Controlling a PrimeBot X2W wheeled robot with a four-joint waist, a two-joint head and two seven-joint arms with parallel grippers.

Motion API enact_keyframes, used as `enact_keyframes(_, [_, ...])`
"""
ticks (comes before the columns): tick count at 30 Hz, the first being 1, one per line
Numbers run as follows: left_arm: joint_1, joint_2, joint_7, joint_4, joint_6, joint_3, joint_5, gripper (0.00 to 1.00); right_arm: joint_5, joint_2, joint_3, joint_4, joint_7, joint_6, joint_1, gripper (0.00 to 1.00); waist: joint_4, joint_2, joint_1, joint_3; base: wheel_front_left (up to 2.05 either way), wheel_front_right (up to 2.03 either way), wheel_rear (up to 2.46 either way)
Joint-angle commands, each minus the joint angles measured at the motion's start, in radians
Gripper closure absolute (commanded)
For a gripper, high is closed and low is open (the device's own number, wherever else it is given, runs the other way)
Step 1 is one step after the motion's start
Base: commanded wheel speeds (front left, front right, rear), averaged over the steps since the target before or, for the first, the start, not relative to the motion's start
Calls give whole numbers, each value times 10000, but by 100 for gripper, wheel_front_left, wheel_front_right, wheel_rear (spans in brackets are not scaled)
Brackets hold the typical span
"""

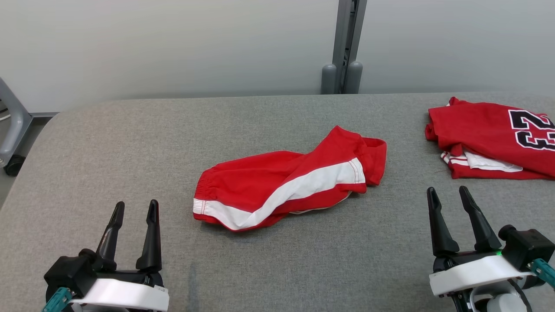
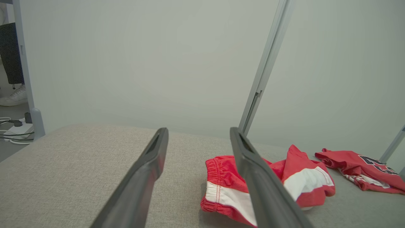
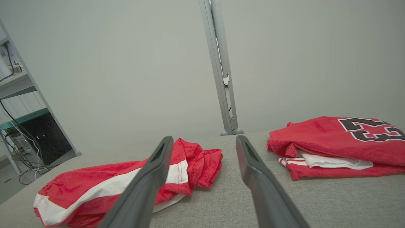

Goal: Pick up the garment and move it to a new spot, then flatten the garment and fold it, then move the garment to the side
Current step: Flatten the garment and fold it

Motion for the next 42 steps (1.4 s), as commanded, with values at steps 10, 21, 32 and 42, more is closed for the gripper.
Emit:
enact_keyframes(10, [-22,16,-44,59,-14,-9,59,0,-172,31,-63,19,-44,1,120,0,78,0,0,-60,0,0,0])
enact_keyframes(21, [47,40,-44,84,-14,-65,83,0,-263,89,-43,-204,-43,1,101,0,48,0,0,-17,0,0,0])
enact_keyframes(32, [-1624,1006,1508,1462,-15,-1572,-490,0,967,-487,1976,2476,1243,1,-2885,0,159,0,0,1123,0,0,0])
enact_keyframes(42, [-2878,1846,2161,2115,-15,-3127,-1411,0,1879,-813,3462,4860,1955,1,-4962,0,573,0,0,1777,0,0,0])
